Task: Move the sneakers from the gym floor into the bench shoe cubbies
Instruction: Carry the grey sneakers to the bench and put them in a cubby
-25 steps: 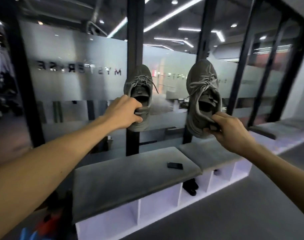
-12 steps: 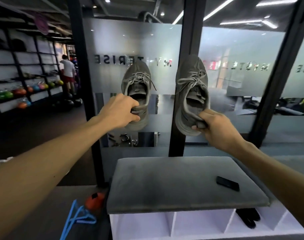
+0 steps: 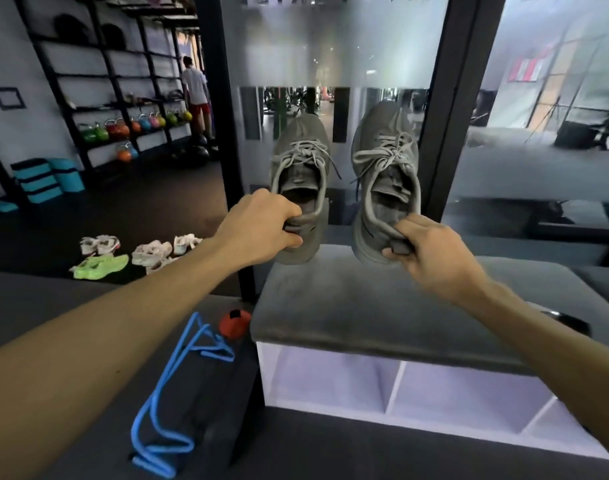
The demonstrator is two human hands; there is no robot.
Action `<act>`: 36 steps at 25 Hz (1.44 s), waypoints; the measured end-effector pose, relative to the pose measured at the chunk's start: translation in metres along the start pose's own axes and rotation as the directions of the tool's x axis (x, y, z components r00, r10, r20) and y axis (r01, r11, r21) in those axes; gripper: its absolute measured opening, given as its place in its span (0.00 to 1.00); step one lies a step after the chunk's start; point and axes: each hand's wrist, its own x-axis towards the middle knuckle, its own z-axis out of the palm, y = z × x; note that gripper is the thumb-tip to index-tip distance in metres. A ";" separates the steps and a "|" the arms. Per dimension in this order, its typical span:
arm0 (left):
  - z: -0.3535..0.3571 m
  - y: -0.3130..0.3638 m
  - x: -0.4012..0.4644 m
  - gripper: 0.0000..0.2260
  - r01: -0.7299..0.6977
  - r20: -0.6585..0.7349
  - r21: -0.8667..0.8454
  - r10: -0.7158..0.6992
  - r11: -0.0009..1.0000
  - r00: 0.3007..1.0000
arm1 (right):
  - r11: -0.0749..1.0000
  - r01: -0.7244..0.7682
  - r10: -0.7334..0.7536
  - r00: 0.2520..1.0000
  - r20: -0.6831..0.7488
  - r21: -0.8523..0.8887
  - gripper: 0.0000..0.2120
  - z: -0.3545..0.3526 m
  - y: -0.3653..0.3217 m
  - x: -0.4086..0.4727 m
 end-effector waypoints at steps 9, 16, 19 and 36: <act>0.283 -0.042 -0.147 0.13 0.041 0.030 -0.025 -0.040 0.999 0.999 | 0.999 -0.039 0.041 0.995 0.088 -0.014 0.04 0.258 0.023 -0.197; 0.474 -0.063 -0.240 0.11 0.029 0.095 -0.088 -0.021 0.996 0.995 | 0.997 -0.072 0.073 0.980 0.185 -0.017 0.06 0.426 0.035 -0.331; 0.534 -0.076 -0.269 0.11 0.053 0.196 -0.088 -0.035 0.995 0.980 | 0.993 -0.117 0.114 0.956 0.269 -0.007 0.07 0.475 0.038 -0.368; 0.631 -0.168 -0.135 0.14 0.130 0.371 -0.137 -0.071 0.982 0.926 | 0.959 -0.279 0.274 0.860 0.430 -0.052 0.06 0.593 0.107 -0.262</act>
